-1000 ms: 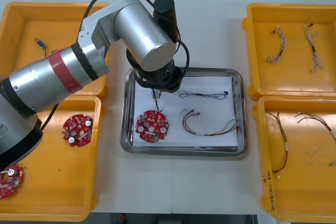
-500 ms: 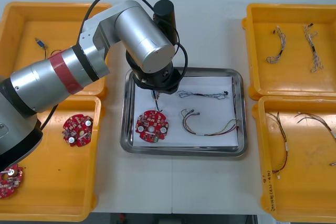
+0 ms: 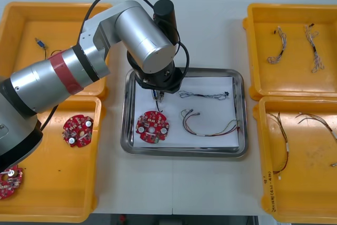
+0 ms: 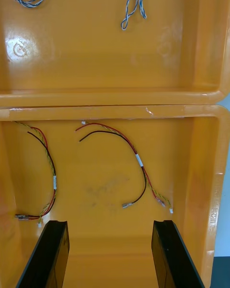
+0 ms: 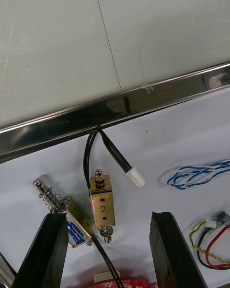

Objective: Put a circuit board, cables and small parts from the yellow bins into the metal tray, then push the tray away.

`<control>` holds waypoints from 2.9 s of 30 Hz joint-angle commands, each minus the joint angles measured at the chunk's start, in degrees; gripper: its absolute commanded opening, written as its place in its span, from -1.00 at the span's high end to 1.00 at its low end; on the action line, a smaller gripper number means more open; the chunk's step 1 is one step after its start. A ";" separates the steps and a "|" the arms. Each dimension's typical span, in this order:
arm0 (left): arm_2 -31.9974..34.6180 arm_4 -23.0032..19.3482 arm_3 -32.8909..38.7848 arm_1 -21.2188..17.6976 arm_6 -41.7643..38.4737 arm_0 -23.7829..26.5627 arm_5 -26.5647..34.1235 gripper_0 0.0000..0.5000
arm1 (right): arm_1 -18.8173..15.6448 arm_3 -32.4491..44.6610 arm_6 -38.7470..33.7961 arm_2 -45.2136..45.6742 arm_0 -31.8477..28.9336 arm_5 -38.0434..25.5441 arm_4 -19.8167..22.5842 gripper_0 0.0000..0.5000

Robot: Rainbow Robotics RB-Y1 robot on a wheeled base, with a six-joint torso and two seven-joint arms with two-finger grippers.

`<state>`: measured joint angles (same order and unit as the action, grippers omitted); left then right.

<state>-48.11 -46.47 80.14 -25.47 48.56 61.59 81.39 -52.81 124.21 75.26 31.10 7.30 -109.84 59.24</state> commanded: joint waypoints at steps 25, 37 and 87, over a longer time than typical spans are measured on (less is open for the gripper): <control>15.76 -3.98 7.32 -2.39 2.86 3.19 16.17 -1.00 | 0.25 1.30 0.06 1.95 -0.71 -0.16 0.35 -1.00; 24.64 -9.08 12.33 -8.98 6.81 3.28 26.89 -1.00 | -2.30 2.44 0.15 -0.08 -0.09 -0.16 4.04 -1.00; 47.49 -7.59 33.60 -26.73 10.77 -23.53 28.61 -1.00 | 14.23 -5.99 6.65 -69.07 55.01 -0.16 9.49 -1.00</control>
<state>-2.88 -55.17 110.95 -48.81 53.50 40.52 109.64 -41.73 119.44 77.52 -35.94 59.27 -109.85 69.29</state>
